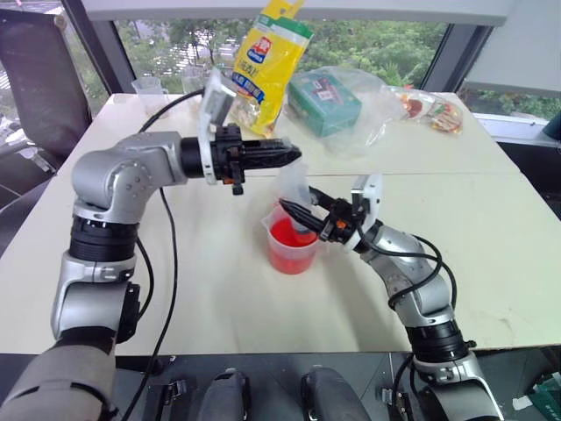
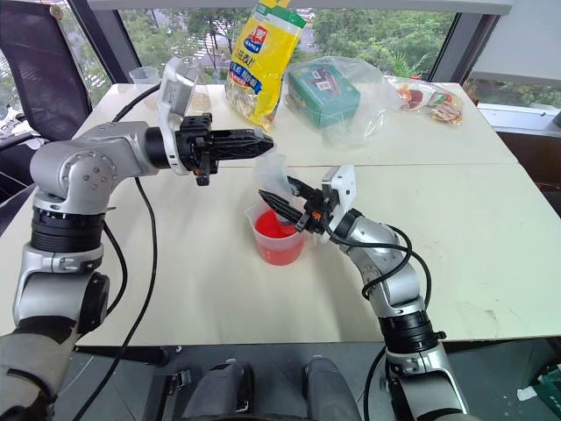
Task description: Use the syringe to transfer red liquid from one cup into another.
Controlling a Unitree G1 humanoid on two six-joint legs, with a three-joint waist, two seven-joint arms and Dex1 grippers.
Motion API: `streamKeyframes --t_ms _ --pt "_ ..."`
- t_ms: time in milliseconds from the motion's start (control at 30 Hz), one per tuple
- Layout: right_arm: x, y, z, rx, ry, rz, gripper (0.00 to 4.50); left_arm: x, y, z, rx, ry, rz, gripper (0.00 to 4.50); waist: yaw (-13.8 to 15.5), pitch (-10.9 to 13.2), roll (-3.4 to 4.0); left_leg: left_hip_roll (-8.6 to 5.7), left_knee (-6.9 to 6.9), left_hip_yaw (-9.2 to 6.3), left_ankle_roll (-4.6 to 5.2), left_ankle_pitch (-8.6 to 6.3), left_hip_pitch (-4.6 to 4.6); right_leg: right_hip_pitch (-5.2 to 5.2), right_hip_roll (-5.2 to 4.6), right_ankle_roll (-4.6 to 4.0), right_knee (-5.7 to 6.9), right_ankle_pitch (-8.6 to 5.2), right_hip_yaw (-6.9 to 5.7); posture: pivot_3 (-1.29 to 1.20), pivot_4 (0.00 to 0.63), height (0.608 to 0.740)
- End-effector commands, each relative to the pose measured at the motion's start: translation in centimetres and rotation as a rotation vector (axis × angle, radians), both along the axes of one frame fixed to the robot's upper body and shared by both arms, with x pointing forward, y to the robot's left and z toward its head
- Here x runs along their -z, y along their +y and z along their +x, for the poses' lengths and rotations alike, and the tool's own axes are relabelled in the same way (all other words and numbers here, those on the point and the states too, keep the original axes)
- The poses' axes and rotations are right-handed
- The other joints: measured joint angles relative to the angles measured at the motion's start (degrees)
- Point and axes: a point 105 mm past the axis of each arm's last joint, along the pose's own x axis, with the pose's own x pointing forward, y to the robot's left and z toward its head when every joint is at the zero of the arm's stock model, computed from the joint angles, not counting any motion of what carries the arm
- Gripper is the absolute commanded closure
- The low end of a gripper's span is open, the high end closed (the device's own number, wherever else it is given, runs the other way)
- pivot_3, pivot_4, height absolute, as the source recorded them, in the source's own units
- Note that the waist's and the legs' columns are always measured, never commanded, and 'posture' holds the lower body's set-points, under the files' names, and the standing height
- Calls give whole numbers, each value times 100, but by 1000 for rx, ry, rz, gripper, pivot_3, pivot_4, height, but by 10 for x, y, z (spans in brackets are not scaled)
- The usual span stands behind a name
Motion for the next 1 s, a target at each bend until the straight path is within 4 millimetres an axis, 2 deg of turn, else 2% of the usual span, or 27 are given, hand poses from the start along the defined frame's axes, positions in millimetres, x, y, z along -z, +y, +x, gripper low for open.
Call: streamKeyframes --t_ms 33,200,400,500,600,667,733,867,1000 --pt "-6 12 -11 -87 -2 -21 3132 -20 18 -3 -58 -86 -55 2497 1 0 0 0 -1 1 0 0 0 0 0 0 0 0 1 0 150 740" --pt "-29 9 -11 -87 -8 36 3132 -11 35 -6 -109 -60 -33 57 2 1 1 1 -1 -2 0 0 -8 -7 -3 0 -2 0 -1 0 150 740" --pt "-44 7 -12 -92 -7 71 3132 -7 60 -14 -176 -50 -2 57 6 1 1 0 -4 -3 0 0 -15 -13 -5 0 -4 0 -3 0 150 740" --pt "-59 5 -11 -95 -22 105 3132 -8 68 -15 -213 -52 0 57 20 1 1 0 -3 -5 0 0 -17 -13 -7 0 -7 0 -6 0 150 740" --pt "-89 4 -3 -95 -58 174 3132 -11 76 -12 -257 -67 -12 57 17 2 1 -1 -2 -5 1 0 -19 -14 -9 0 -8 0 -6 0 150 740" --pt "-111 3 10 -76 -86 227 3132 -14 78 -9 -278 -82 -23 57 -2 2 2 -1 -2 -5 1 0 -18 -15 -8 0 -5 0 -7 0 150 740" --pt "-123 3 23 -52 -99 264 3132 -16 78 -8 -283 -87 -29 57 -2 2 1 0 -3 -4 0 0 -17 -18 -7 -1 -2 0 -6 0 150 740" --pt "-124 9 54 10 -127 277 3132 -18 75 -7 -280 -104 -34 57 -2 2 1 0 -9 -4 0 0 -18 -21 -7 -1 -6 0 -7 0 150 740" --pt "-103 14 71 46 -114 256 3132 -20 69 -6 -263 -117 -43 57 6 2 2 0 -10 1 1 -1 -30 -31 -9 0 -14 0 -5 0 150 740"
